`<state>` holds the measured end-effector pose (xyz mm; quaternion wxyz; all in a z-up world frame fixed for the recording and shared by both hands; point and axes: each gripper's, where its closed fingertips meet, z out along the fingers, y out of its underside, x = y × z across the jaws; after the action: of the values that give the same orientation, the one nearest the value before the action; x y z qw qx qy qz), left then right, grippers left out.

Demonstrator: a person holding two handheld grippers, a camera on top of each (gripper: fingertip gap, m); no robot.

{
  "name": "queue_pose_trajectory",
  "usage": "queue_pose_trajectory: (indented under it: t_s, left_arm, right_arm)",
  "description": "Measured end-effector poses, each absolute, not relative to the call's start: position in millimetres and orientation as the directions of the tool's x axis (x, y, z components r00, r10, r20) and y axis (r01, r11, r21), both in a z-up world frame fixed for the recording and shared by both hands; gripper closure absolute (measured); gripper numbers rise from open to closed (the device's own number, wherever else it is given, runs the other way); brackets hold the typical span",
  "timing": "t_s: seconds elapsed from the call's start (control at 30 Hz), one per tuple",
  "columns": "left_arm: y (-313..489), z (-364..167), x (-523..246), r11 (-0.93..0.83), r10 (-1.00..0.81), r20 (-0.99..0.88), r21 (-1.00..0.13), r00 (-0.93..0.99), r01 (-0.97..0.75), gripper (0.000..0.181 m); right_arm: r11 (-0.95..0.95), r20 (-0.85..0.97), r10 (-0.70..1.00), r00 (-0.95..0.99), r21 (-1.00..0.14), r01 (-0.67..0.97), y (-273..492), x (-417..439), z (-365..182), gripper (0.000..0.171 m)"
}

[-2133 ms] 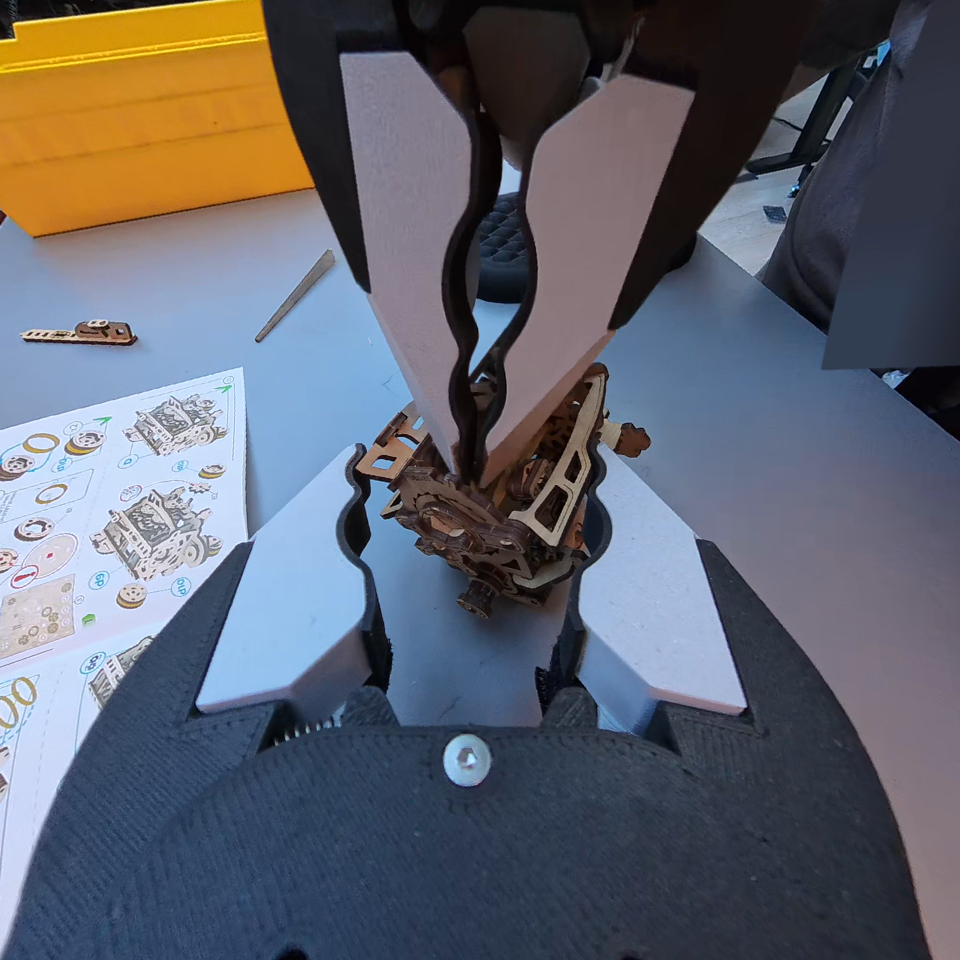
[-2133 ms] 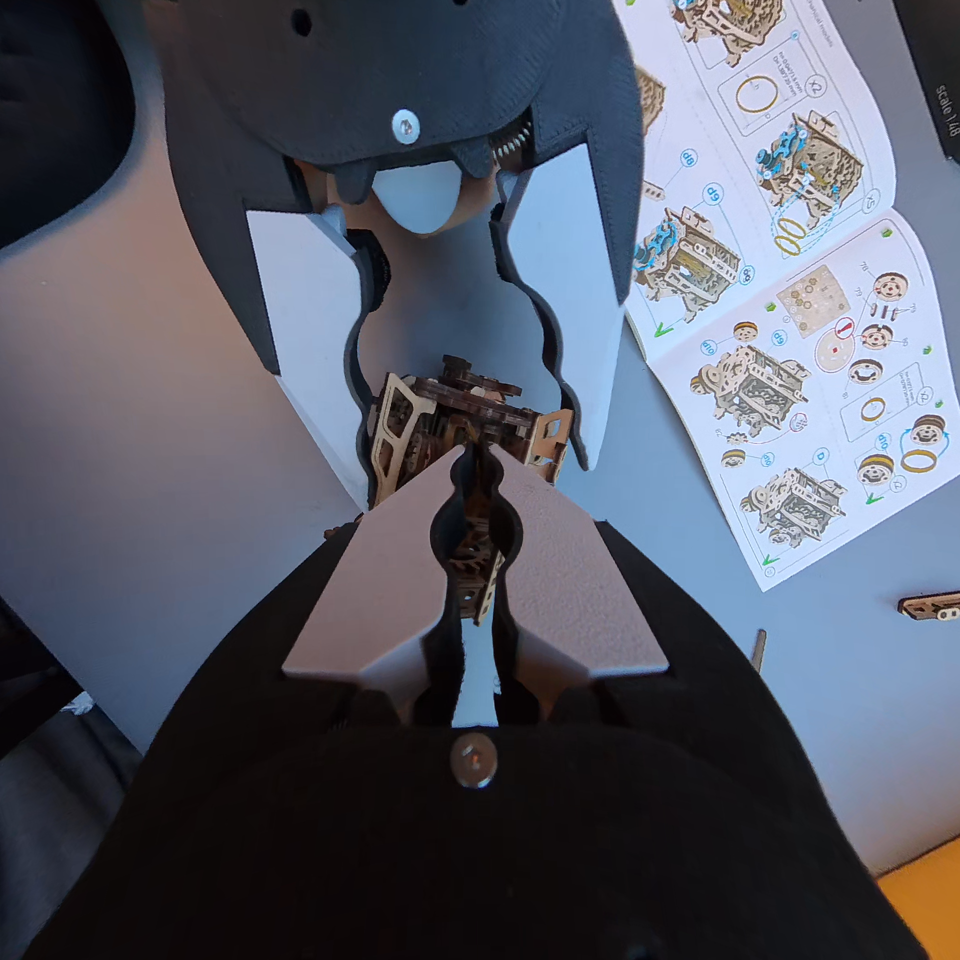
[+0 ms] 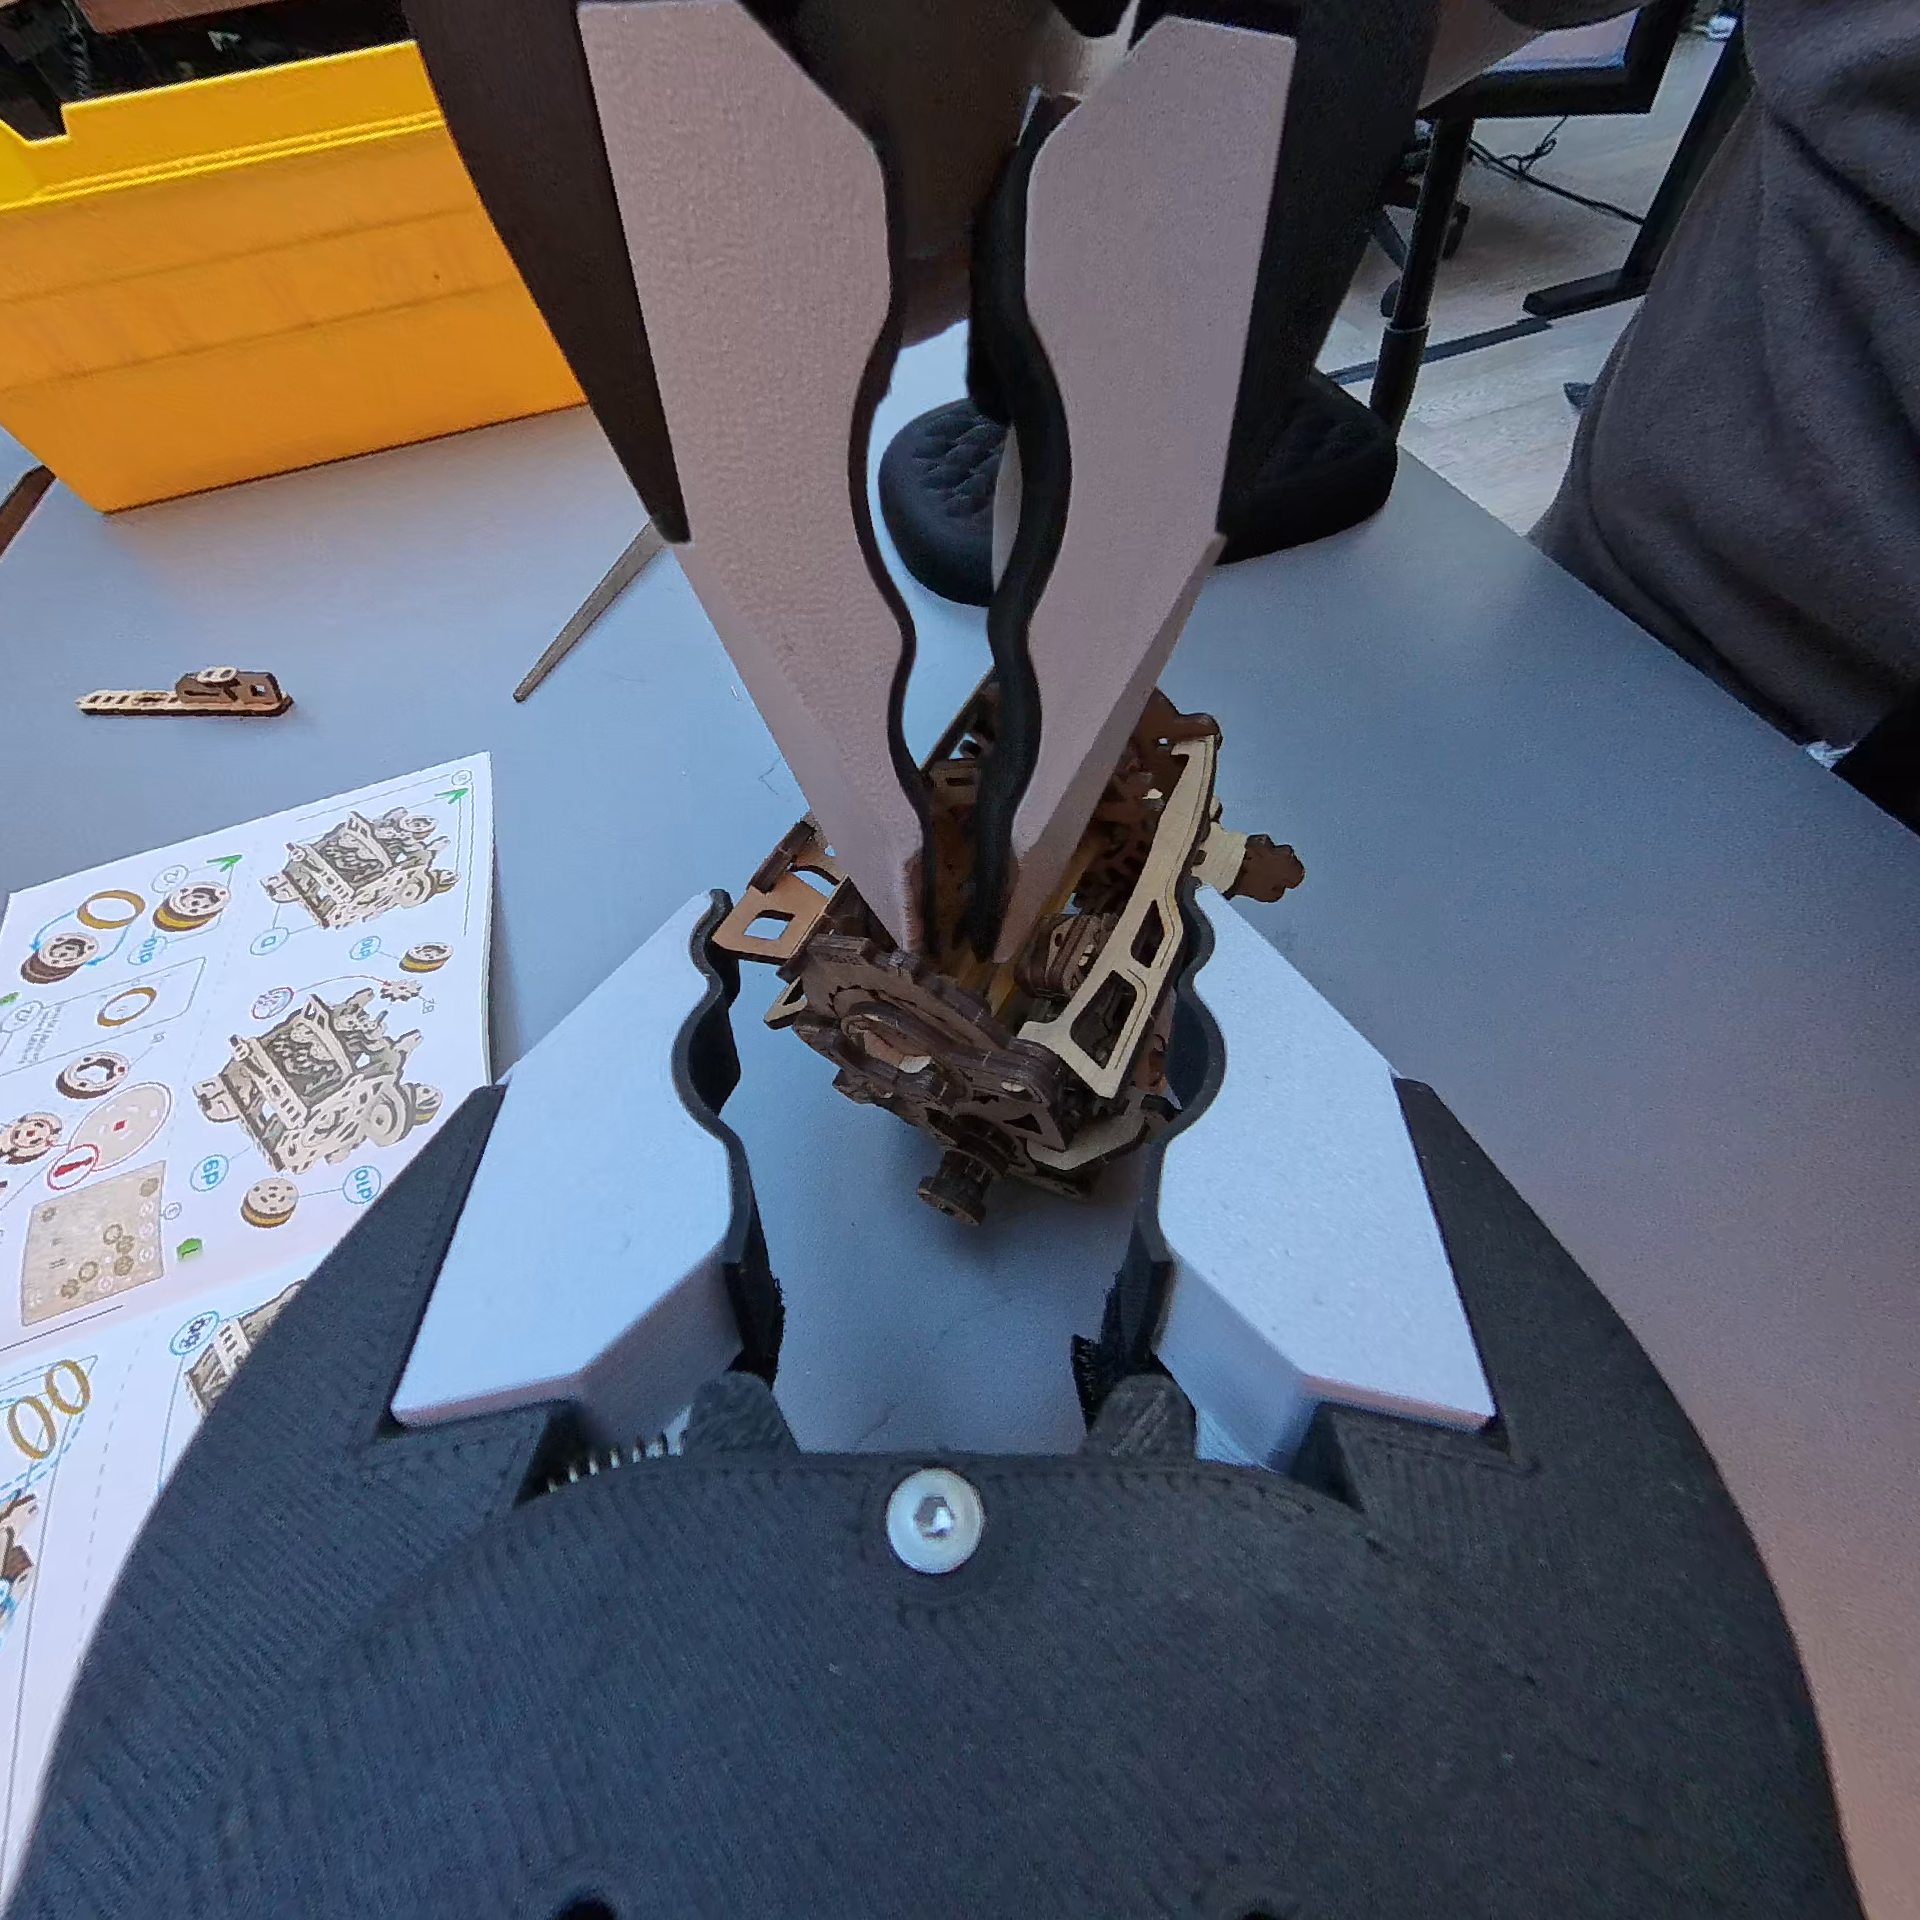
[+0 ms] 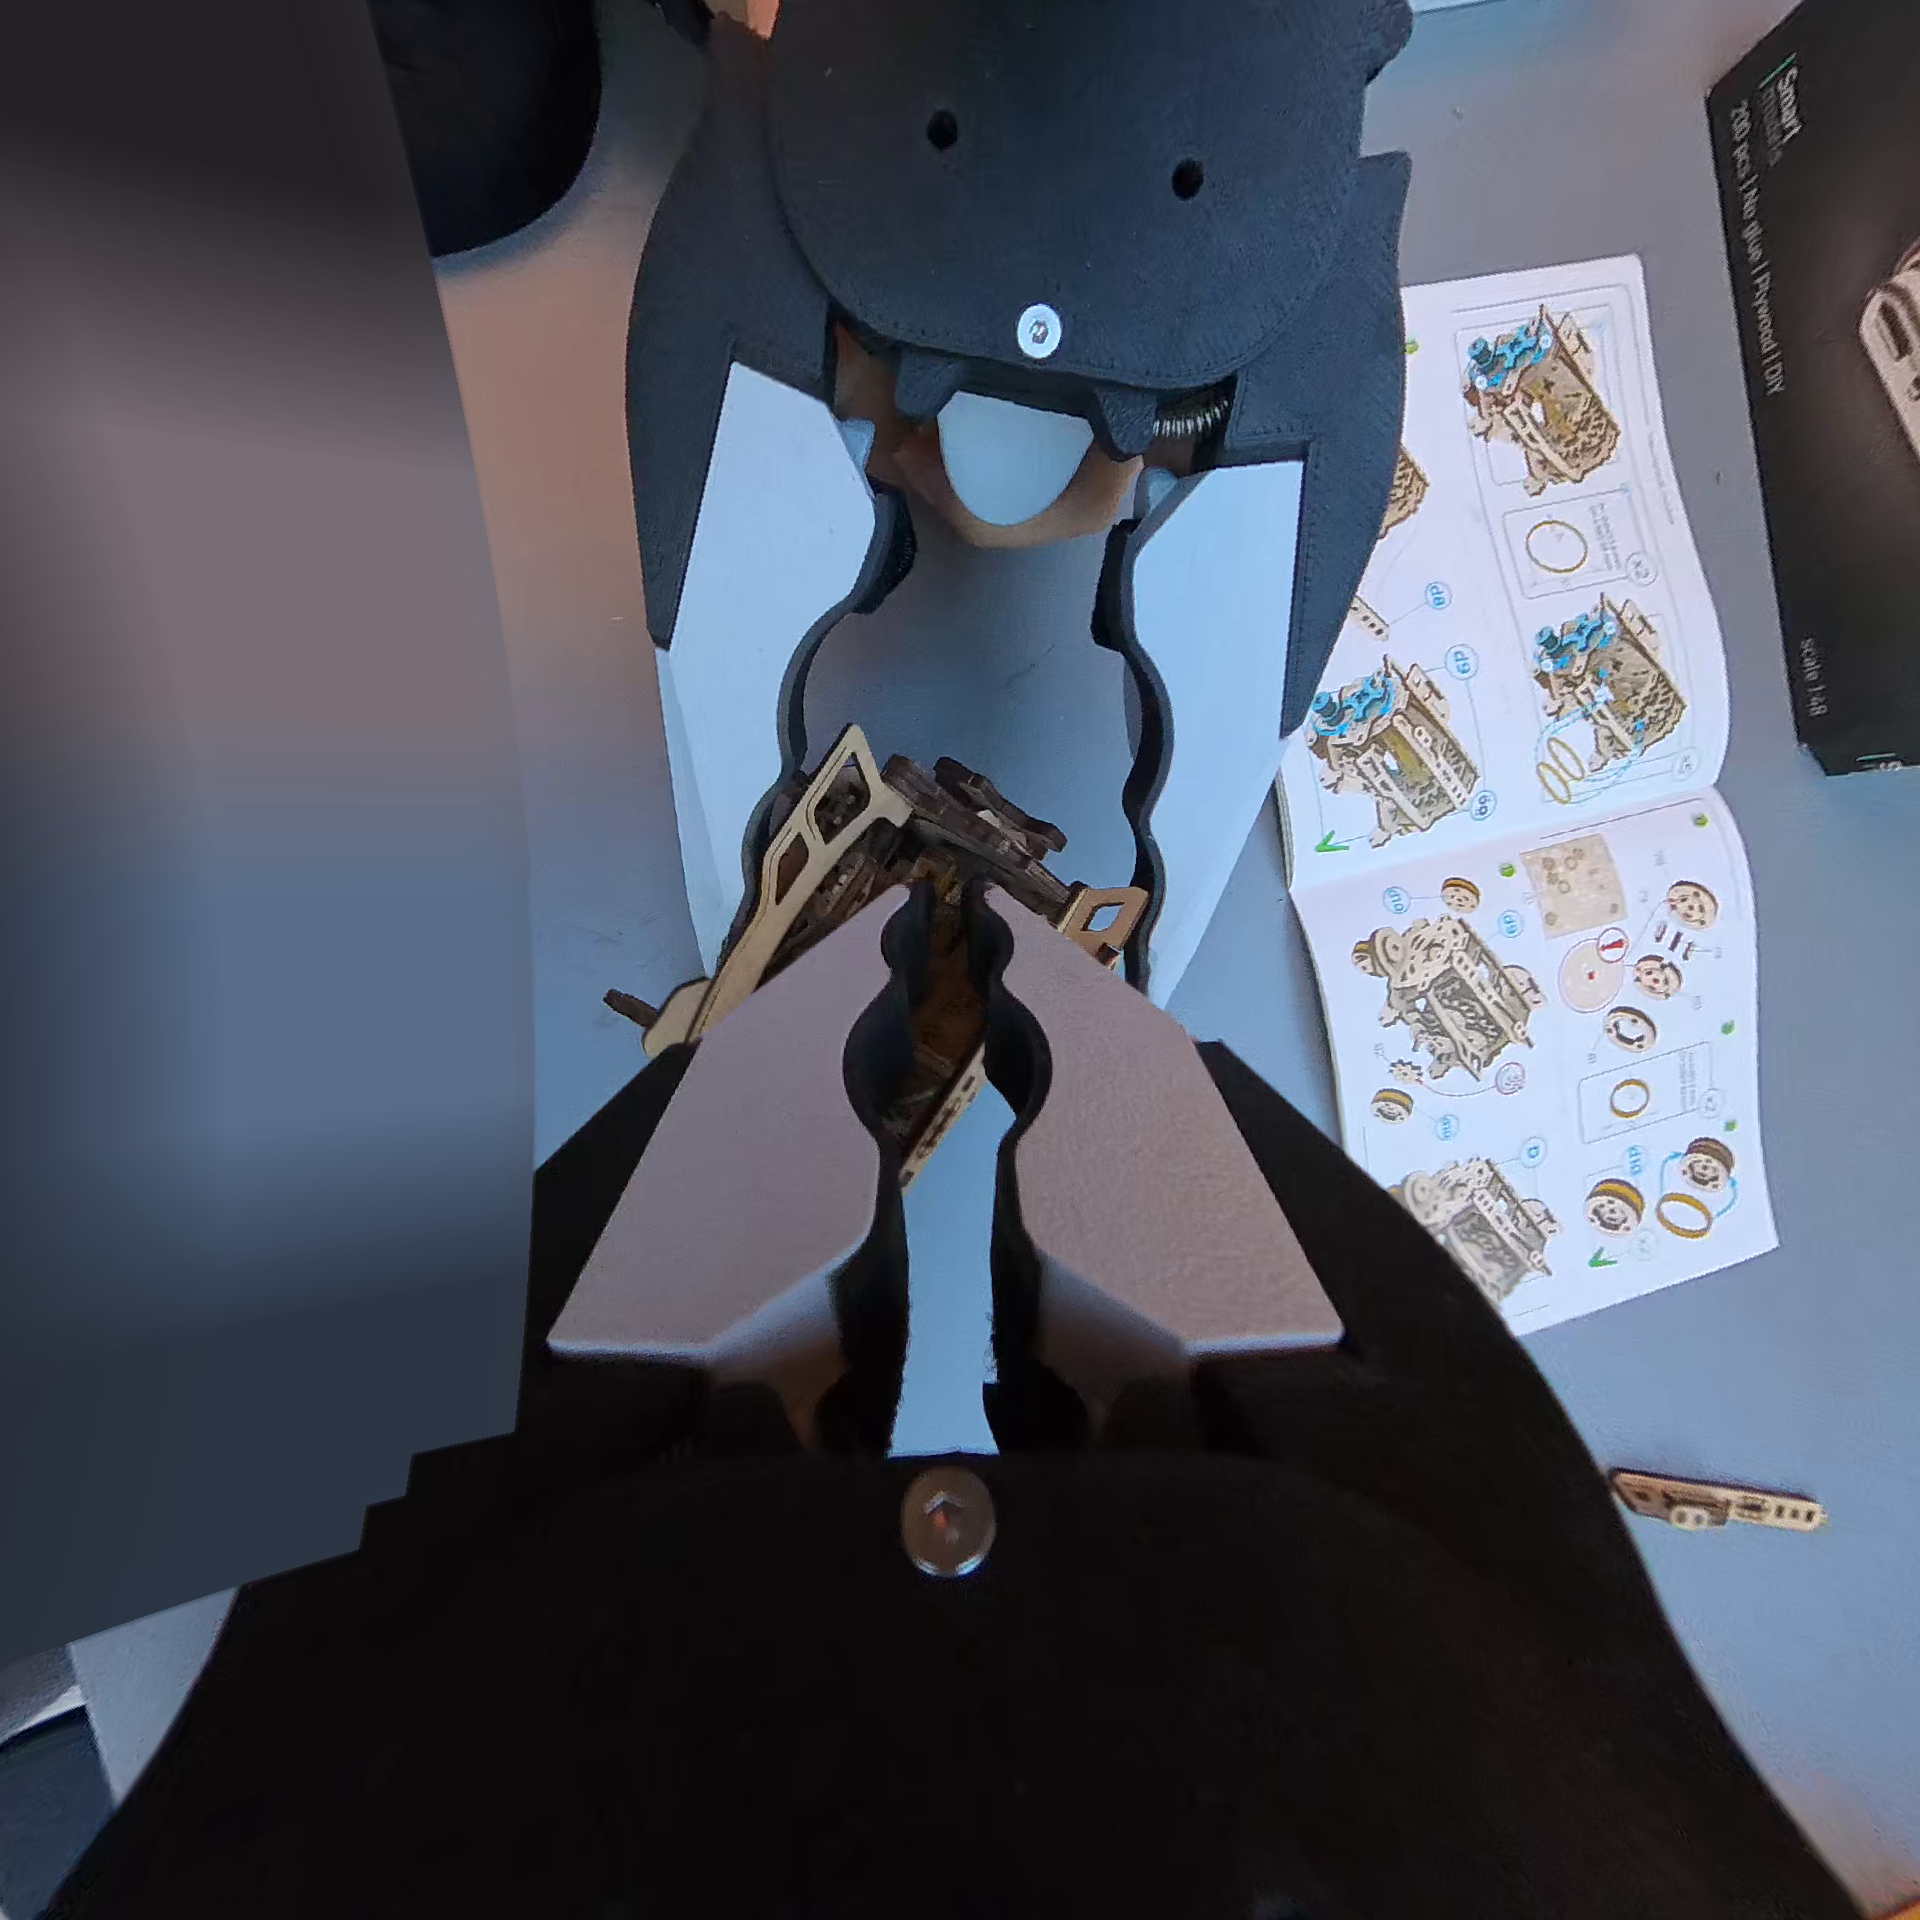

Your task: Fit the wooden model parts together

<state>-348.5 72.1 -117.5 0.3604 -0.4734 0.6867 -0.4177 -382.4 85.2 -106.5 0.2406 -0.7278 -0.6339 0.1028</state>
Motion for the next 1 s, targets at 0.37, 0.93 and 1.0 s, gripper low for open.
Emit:
queue_pose_trajectory:
  t_s: [0.37, 0.93, 1.0]
  left_arm:
    - [72.5, -117.6, -348.5, 0.199, -0.953, -0.097, -0.915, -0.289, -0.351, 0.098]
    - [72.1, -118.0, -347.9, 0.210, -0.952, -0.108, -0.913, -0.287, -0.351, 0.098]
    - [72.2, -118.0, -347.7, 0.209, -0.952, -0.108, -0.912, -0.285, -0.352, 0.098]
  right_arm:
    - [-0.036, 0.287, 0.943, 0.171, -0.421, 0.906, 86.9, -384.0, -110.1, 0.171]
    - [-0.251, 0.117, 0.930, 0.348, -0.487, 0.836, 87.1, -380.7, -105.4, 0.170]
    - [-0.282, 0.100, 0.923, 0.372, -0.483, 0.829, 88.9, -379.9, -107.5, 0.164]
